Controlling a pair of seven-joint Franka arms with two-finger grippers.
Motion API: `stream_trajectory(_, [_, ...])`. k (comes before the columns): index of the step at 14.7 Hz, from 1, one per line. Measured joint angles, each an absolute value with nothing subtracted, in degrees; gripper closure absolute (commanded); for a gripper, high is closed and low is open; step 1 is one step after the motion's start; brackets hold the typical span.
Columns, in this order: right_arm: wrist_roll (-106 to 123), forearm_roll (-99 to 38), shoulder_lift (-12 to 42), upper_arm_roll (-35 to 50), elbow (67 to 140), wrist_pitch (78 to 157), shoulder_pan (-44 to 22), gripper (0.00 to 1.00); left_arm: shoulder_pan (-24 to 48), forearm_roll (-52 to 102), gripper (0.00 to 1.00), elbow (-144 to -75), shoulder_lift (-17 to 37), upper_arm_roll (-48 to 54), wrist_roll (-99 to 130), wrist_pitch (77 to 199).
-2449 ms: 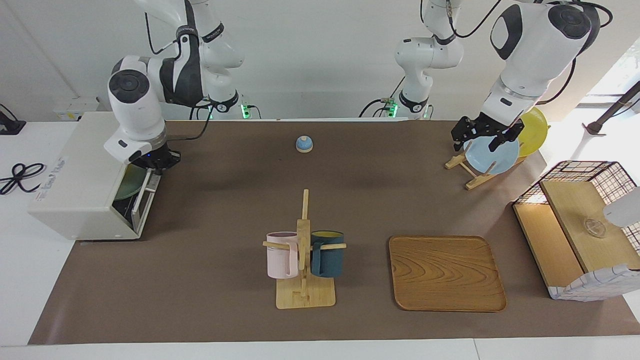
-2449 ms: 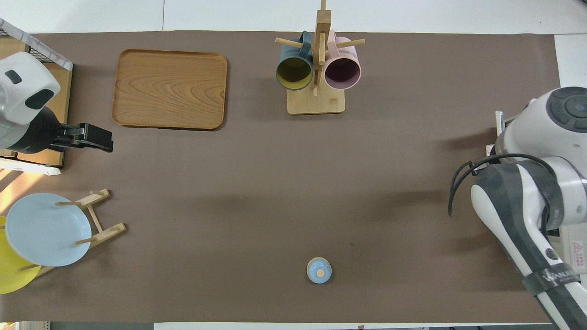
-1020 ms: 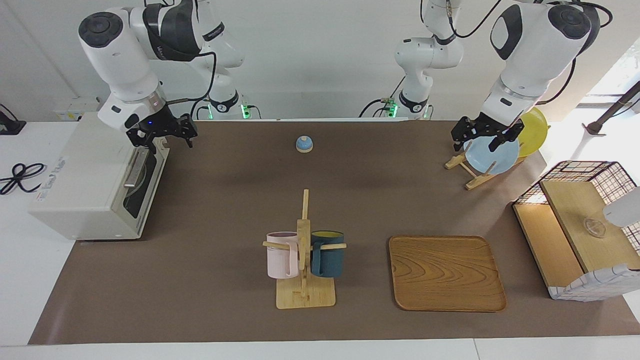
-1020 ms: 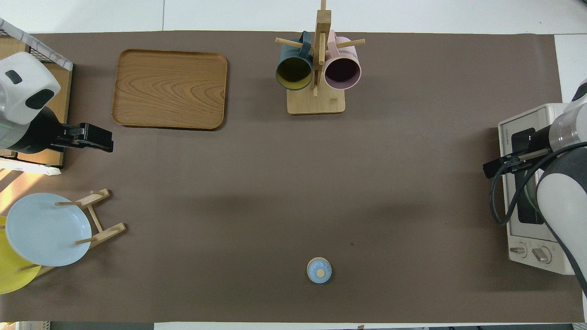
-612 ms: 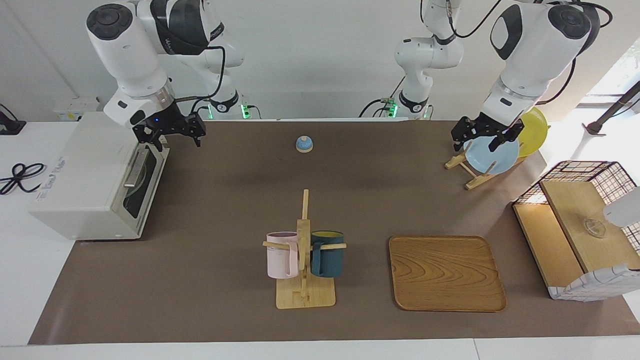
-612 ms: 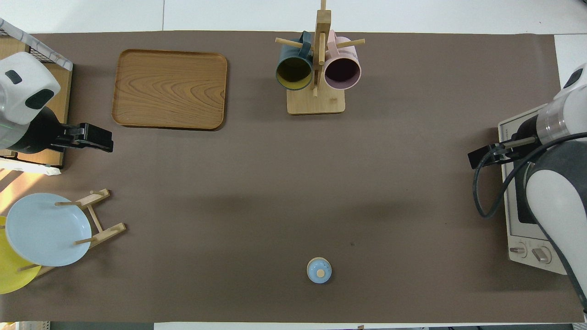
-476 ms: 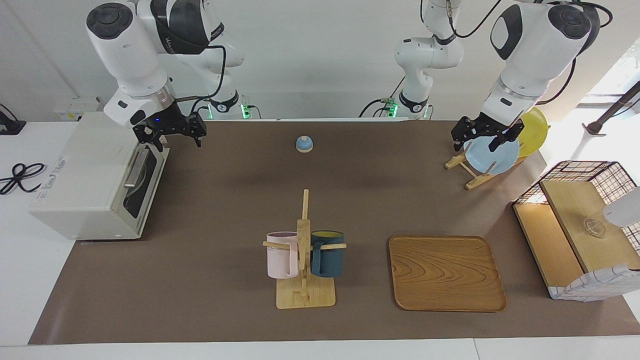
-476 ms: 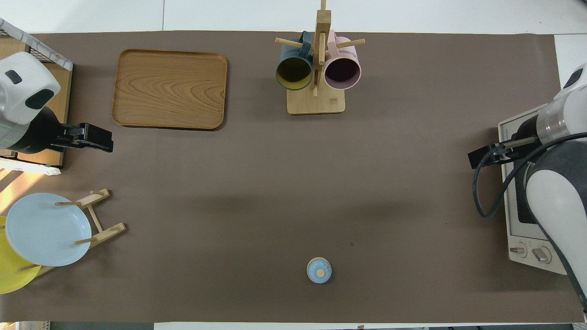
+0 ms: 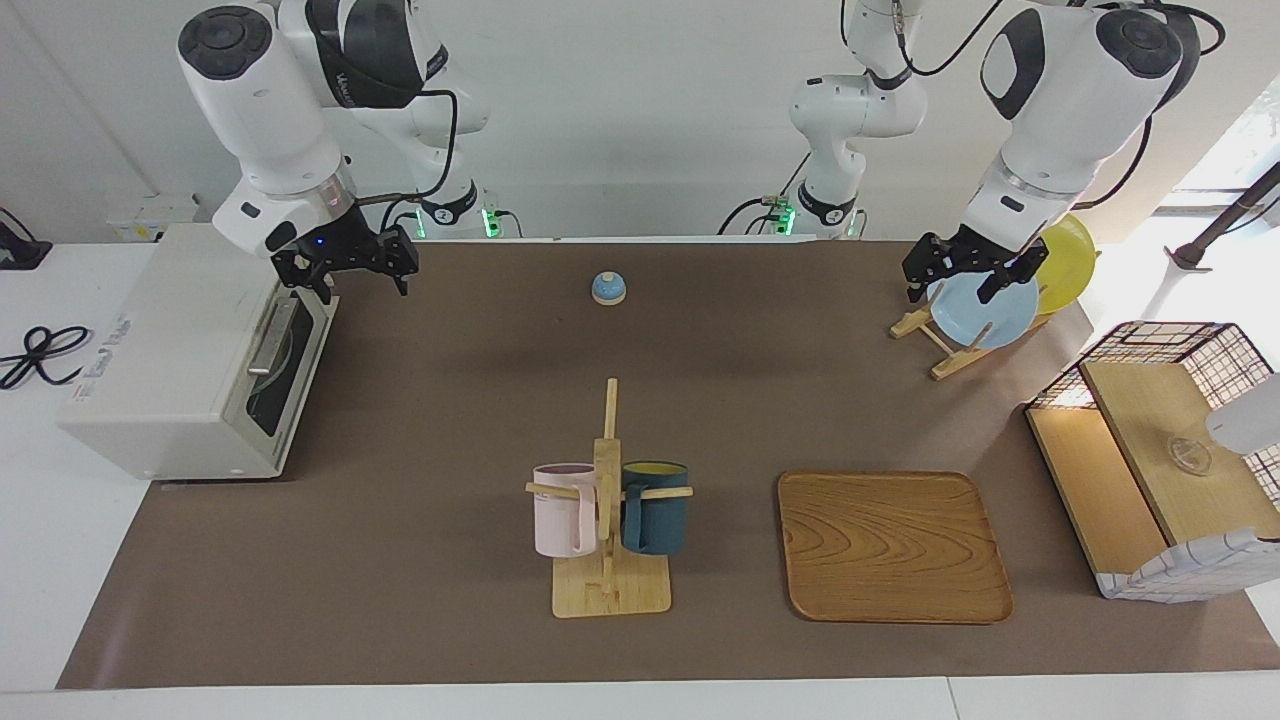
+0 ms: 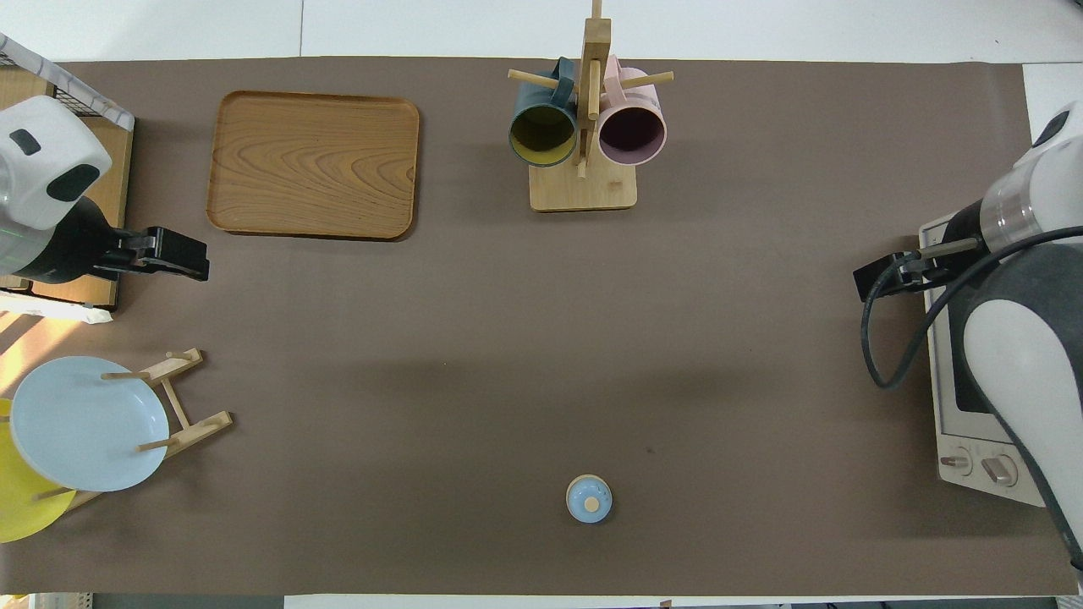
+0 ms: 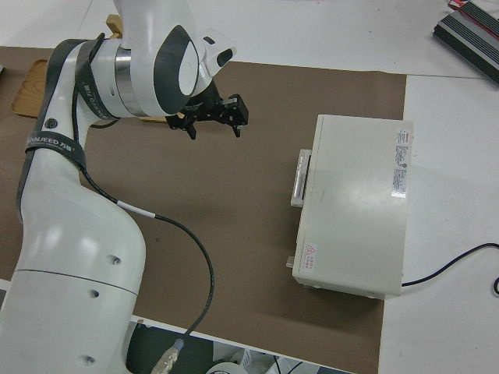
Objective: Put corn in oven
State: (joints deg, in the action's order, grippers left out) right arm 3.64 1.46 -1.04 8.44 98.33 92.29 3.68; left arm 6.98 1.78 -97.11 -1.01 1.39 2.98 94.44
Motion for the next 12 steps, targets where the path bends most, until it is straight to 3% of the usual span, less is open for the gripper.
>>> stream_trajectory(12, [3.52, 1.46, -0.75, 6.72, 95.57, 90.97, 3.63, 0.0, 6.98, 1.78, 0.0, -97.11, -1.01, 1.39, 2.98, 94.44])
